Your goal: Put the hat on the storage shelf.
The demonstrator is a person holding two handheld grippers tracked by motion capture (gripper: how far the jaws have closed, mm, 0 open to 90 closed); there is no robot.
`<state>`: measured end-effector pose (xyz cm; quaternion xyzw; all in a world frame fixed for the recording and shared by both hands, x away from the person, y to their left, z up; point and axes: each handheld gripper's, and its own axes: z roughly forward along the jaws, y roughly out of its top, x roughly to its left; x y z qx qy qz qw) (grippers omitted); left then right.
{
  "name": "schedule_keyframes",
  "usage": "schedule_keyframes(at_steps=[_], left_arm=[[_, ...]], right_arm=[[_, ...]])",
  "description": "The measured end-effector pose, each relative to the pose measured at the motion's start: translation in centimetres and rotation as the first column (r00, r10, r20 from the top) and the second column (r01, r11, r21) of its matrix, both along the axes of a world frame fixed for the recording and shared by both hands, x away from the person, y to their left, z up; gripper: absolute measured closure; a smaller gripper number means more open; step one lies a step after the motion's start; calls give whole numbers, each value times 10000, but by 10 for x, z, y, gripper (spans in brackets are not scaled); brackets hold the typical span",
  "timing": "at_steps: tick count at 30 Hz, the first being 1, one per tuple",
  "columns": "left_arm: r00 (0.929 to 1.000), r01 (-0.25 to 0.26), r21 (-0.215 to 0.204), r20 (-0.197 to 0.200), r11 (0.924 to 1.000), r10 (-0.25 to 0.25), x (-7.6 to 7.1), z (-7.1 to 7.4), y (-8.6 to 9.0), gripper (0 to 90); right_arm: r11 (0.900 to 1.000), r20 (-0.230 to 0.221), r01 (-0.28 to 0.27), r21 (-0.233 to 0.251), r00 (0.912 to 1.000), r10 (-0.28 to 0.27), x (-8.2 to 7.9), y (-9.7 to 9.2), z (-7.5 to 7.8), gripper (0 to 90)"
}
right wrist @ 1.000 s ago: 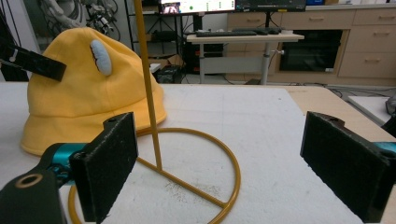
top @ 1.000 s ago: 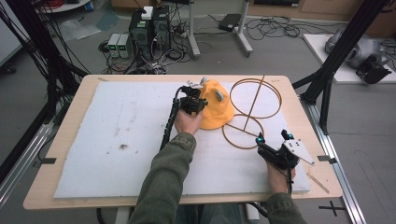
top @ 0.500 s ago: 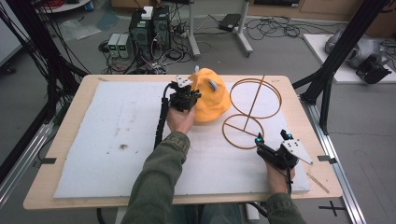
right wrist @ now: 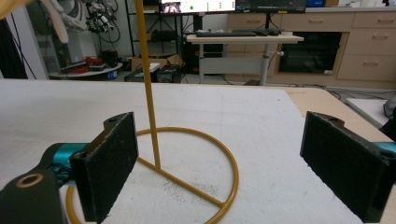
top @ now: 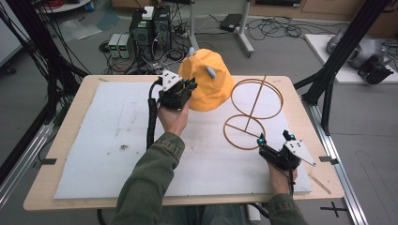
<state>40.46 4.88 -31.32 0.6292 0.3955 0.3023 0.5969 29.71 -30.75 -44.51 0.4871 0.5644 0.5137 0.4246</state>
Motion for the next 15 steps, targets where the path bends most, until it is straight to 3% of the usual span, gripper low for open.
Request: schedule_keyframes(at_steps=[8, 15], left_arm=[[9987, -16, -367, 507, 9993, 35, -13, 21, 11, 874], [9939, 105, -491, 1105, 9987, -50, -25, 51, 19, 874]], right_arm=[[9999, -83, -101, 9, 9999, 101, 0, 2, -1, 110], [9999, -84, -122, -18, 9999, 122, 0, 2, -1, 110]])
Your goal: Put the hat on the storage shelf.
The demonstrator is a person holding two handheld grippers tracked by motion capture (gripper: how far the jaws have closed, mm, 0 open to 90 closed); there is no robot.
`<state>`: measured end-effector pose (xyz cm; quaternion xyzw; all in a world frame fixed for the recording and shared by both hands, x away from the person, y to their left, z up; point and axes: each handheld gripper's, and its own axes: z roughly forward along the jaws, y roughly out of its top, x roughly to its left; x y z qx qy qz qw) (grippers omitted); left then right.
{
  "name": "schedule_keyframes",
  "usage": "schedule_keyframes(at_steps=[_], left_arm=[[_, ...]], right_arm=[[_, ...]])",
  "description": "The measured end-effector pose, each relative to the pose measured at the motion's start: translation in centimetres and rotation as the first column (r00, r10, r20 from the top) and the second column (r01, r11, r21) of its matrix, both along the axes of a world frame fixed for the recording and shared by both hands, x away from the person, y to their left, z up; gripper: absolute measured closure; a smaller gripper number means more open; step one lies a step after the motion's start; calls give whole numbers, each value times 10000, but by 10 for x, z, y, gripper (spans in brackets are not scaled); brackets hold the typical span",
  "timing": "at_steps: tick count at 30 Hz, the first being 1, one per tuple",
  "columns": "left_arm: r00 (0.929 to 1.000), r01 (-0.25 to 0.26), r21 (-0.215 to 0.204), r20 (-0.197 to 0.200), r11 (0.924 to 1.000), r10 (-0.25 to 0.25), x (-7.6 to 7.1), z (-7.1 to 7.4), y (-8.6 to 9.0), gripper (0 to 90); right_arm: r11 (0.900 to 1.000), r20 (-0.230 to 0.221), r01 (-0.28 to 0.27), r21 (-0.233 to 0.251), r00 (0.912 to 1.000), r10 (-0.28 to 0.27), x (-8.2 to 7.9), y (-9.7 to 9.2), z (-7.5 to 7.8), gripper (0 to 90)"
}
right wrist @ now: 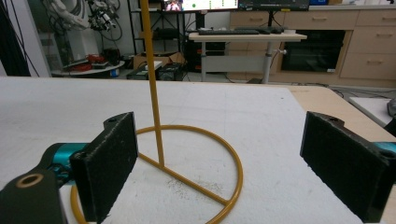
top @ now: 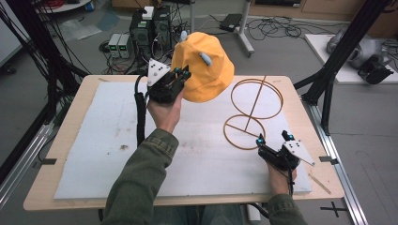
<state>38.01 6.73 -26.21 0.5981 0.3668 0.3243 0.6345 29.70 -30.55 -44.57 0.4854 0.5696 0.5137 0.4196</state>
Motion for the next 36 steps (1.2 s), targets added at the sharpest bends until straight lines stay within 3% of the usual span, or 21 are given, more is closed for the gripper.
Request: schedule_keyframes(at_steps=[4, 10, 15, 17, 21, 26, 30, 34, 36], left_arm=[[9995, 168, 85, 282, 9998, -171, -5, 20, -1, 874], [9941, 1046, 232, 280, 9942, -1052, -9, 41, -12, 874], [9718, 2352, 522, 30, 9705, -2357, -6, 51, -33, 874], [9599, 2803, 599, -115, 9580, -2802, -4, 53, -44, 874], [9445, 3285, 760, -234, 9414, -3277, -2, 53, -63, 874], [9187, 3943, 872, -606, 9148, -3902, 1, 53, -87, 873], [9090, 4157, 847, -702, 9055, -4107, 4, 48, -99, 873], [9000, 4330, 1031, -1050, 8955, -4231, 7, 41, -111, 873], [8979, 4347, 1090, -1294, 8940, -4208, 9, 37, -116, 873]], right_arm=[[10000, -41, 11, 35, 10000, -11, 0, 1, 0, 110], [9999, -51, 19, 117, 10000, -18, -1, 2, 0, 110], [10000, -29, -25, 15, 10000, 26, 0, 2, 0, 110], [10000, -60, -40, 35, 10000, 40, 0, 2, 0, 110], [9999, -110, -89, 67, 9999, 90, 0, 3, 0, 110], [9999, -70, -135, -10, 9999, 135, 1, 2, -1, 110], [9999, -33, -130, -31, 9999, 130, 1, 2, -1, 110], [9999, -84, -120, 16, 9999, 120, 0, 2, -1, 110], [9999, -86, -117, 22, 9999, 117, 0, 2, 0, 110]])
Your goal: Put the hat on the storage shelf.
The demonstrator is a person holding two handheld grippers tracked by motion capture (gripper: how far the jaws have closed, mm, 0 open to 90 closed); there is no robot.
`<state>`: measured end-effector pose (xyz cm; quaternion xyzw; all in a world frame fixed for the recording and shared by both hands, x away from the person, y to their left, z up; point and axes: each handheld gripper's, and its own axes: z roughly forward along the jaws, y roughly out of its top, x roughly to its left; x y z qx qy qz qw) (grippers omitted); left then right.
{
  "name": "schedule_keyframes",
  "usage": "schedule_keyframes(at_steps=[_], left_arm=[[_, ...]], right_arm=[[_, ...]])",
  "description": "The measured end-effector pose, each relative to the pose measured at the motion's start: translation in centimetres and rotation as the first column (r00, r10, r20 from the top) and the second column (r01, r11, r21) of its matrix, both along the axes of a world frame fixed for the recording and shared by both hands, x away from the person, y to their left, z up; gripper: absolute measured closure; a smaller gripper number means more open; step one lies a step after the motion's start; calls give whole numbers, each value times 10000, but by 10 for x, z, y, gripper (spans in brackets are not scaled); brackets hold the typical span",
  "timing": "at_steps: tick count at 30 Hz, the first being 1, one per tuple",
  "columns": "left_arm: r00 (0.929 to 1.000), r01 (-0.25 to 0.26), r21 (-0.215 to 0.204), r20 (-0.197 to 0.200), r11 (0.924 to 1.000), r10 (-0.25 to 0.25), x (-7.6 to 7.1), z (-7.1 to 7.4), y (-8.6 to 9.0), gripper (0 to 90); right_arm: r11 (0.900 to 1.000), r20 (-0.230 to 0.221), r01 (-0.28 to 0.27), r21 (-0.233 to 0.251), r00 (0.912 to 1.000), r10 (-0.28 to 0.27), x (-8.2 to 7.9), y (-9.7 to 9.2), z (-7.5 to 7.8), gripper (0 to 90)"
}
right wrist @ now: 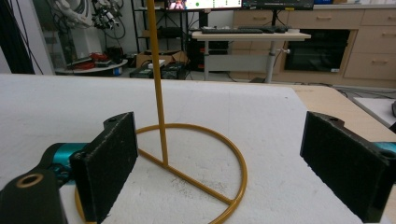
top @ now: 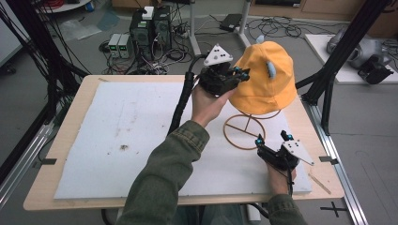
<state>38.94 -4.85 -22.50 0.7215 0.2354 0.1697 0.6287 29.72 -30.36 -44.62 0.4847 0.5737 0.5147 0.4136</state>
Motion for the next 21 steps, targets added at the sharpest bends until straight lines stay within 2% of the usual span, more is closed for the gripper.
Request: schedule_keyframes(at_steps=[5, 11, 14, 15, 16, 19, 21], left_arm=[[9984, 149, 440, -556, 9989, -124, 6, -10, -9, 873], [9953, 364, 762, -926, 9964, -292, 10, -14, -13, 867], [9936, 292, 1035, -1116, 9942, -175, 12, -16, -12, 858], [9938, 185, 1071, -1106, 9941, -66, 13, -17, -11, 767], [9943, 105, 996, -1068, 9950, 2, 13, -17, -10, 767], [9944, -28, 817, -1051, 9967, 114, 13, -18, -8, 672], [9947, -223, 702, -990, 9973, 292, 13, -19, -6, 548]], right_arm=[[10000, 56, 9, 2, 10000, -10, 0, -1, 1, 110], [10000, 58, 49, 64, 10000, -49, 0, -1, 1, 110], [10000, 57, 50, 53, 10000, -51, 0, -1, 1, 110], [10000, 75, 33, 52, 10000, -33, 0, -1, 1, 110], [10000, 75, 33, 52, 10000, -33, 0, -1, 1, 110], [10000, 44, 45, 18, 10000, -45, 0, -1, 1, 110], [10000, 33, 57, 30, 10000, -58, 0, -1, 1, 110]])
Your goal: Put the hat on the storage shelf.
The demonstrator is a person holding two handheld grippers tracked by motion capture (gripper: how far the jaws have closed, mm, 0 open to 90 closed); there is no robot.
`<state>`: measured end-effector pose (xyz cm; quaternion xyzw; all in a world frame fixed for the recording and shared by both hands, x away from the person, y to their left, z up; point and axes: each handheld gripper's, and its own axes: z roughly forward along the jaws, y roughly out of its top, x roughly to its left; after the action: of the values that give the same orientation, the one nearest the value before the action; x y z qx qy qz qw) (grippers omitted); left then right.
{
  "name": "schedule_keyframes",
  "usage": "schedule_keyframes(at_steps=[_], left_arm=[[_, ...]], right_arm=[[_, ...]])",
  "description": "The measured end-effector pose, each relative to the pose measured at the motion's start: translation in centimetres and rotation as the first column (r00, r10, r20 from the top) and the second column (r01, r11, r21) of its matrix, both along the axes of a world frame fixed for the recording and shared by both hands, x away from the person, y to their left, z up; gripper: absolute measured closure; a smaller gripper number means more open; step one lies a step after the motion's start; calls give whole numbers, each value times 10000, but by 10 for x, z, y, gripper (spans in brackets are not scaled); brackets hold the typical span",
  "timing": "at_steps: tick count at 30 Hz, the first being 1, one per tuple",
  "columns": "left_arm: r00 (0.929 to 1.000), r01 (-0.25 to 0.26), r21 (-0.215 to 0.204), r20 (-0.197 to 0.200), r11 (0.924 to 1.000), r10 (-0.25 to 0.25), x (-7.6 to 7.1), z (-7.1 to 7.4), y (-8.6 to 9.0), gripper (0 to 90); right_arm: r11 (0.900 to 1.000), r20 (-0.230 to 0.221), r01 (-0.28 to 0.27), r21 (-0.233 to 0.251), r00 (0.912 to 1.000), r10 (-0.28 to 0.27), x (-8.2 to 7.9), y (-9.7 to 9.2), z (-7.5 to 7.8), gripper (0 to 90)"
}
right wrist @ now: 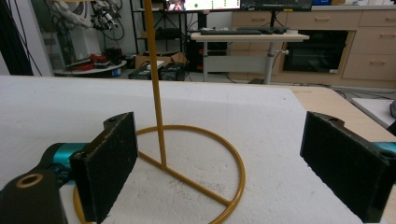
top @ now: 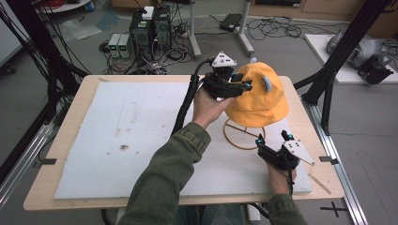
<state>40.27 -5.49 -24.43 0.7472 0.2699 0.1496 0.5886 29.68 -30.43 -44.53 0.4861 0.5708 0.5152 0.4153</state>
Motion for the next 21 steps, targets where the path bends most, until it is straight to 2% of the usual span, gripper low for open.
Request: schedule_keyframes(at_steps=[2, 4, 6, 8, 11, 14, 16, 19, 21], left_arm=[[9999, -96, 94, 32, 9999, 96, 1, 0, 3, 508], [9990, -441, 105, 29, 9990, 441, 1, 0, 6, 386], [9990, -430, -148, 103, 9990, 432, 0, 1, 10, 358], [9977, -628, -357, 225, 9974, 637, 0, 3, 15, 235], [9961, -762, -499, 398, 9958, 782, -2, 7, 23, 155], [9927, -1030, -533, 571, 9933, 1060, -5, 11, 32, 122], [9877, -1305, -536, 797, 9900, 1345, -8, 14, 43, 122], [9787, -1720, -786, 996, 9820, 1794, -13, 18, 58, 121], [9637, -2236, -949, 1274, 9700, 2346, -19, 20, 74, 126]], right_arm=[[10000, 33, -9, -24, 10000, 9, 0, 0, 0, 110], [10000, 28, 9, -61, 10000, -9, 0, 0, 0, 110], [10000, -18, -10, -61, 10000, 10, 0, 0, 0, 110], [10000, 19, 15, -73, 10000, -15, 0, 0, 0, 110], [10000, -7, 24, -17, 10000, -24, 0, -1, 0, 110], [10000, -3, 20, -36, 10000, -20, 0, -1, 0, 110], [10000, -14, 26, -27, 10000, -26, 0, -1, 0, 110], [10000, -1, 34, -29, 10000, -34, 0, -1, 0, 110], [10000, 3, 66, -35, 10000, -66, 0, -1, 0, 109]])
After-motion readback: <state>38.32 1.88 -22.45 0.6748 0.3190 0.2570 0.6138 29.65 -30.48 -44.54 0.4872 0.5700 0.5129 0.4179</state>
